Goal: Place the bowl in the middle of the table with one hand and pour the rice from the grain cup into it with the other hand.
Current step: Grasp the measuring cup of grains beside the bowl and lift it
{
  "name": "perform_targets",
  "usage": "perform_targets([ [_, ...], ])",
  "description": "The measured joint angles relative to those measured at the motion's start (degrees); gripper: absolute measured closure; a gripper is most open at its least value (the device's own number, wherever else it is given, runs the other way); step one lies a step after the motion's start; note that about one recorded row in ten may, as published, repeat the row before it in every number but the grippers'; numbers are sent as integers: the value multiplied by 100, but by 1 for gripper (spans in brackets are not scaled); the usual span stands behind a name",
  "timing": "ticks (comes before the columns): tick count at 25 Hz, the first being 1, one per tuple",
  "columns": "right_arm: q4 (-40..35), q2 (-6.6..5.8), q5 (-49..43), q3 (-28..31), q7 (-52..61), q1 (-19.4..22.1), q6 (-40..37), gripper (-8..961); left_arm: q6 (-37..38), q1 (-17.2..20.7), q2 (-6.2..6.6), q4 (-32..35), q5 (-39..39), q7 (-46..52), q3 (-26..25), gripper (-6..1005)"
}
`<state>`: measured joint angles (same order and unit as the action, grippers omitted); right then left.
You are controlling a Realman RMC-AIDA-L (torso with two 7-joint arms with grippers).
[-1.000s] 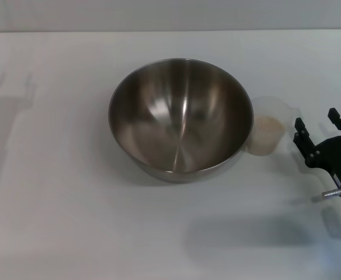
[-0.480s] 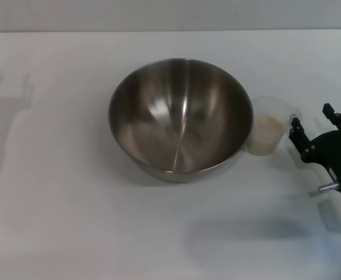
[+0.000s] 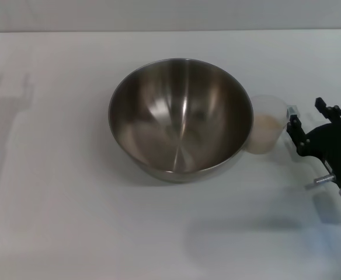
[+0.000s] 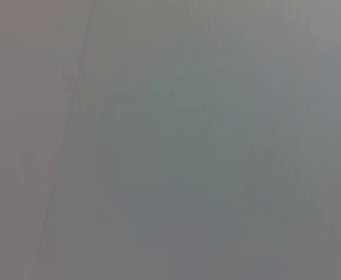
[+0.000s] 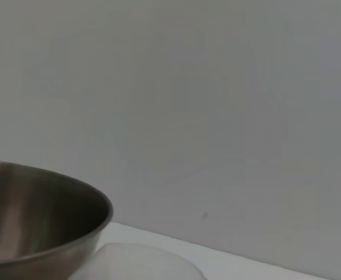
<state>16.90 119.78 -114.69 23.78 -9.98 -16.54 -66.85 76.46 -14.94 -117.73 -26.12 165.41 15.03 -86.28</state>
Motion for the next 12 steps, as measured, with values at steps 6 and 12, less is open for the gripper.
perform_targets([
  [6, -38, -1, -38, -28, 11, -155, 48, 361, 35, 14, -4, -1, 0, 0, -3, 402],
  [12, -71, -6, -44, -38, 14, -224, 144, 646, 36, 32, -4, 1, 0, 0, -11, 400],
])
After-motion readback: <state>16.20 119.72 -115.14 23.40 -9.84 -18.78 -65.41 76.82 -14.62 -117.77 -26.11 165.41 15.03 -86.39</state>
